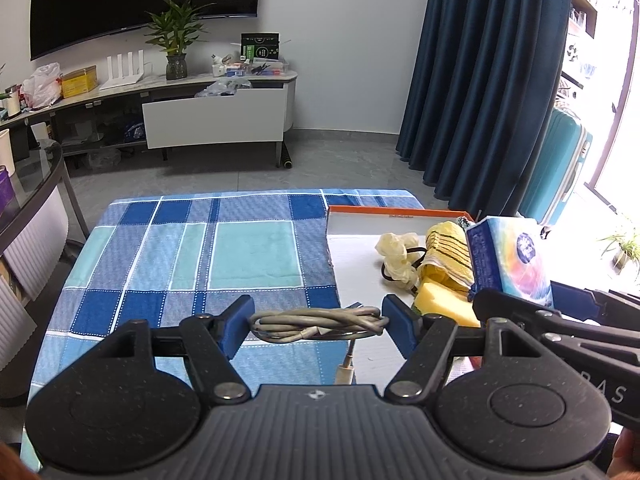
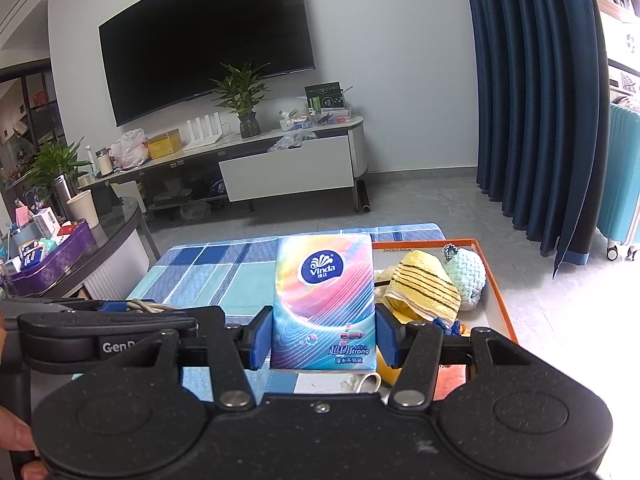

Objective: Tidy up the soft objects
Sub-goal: 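Carry the tissue pack and cable over the box with both tools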

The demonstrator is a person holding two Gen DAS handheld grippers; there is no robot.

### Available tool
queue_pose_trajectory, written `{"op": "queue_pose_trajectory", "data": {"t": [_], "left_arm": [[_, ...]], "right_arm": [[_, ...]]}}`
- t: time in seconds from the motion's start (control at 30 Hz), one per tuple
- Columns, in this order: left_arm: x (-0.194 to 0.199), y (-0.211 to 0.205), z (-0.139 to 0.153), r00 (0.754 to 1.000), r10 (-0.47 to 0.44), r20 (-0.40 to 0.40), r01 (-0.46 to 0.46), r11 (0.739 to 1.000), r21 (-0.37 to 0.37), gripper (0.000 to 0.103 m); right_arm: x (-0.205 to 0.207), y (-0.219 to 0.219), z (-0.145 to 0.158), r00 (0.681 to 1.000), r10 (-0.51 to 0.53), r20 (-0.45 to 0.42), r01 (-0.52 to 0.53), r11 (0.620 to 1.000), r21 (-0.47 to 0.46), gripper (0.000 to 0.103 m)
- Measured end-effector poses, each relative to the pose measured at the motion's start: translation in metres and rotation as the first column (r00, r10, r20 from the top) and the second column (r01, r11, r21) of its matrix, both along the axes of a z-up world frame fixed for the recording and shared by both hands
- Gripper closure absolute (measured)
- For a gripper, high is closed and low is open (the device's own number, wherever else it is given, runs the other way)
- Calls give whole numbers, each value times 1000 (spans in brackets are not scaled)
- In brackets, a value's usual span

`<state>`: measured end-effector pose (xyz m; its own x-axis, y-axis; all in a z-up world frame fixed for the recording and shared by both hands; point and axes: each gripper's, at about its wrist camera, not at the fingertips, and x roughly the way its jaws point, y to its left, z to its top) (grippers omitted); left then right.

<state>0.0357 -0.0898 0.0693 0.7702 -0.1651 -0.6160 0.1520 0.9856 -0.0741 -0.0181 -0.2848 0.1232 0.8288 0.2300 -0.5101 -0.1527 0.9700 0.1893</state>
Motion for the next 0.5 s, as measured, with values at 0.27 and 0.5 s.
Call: {"op": "queue_pose_trajectory", "data": {"t": [0.27, 0.5], "left_arm": [[0, -12, 0, 1000, -25, 0, 25, 1000, 2, 32], [1, -20, -1, 999, -43, 1, 43, 999, 4, 32]], "right_arm": [[-1, -9, 0, 1000, -22, -1, 22, 1000, 1, 40], [-2, -16, -1, 999, -40, 0, 40, 999, 0, 40]]}}
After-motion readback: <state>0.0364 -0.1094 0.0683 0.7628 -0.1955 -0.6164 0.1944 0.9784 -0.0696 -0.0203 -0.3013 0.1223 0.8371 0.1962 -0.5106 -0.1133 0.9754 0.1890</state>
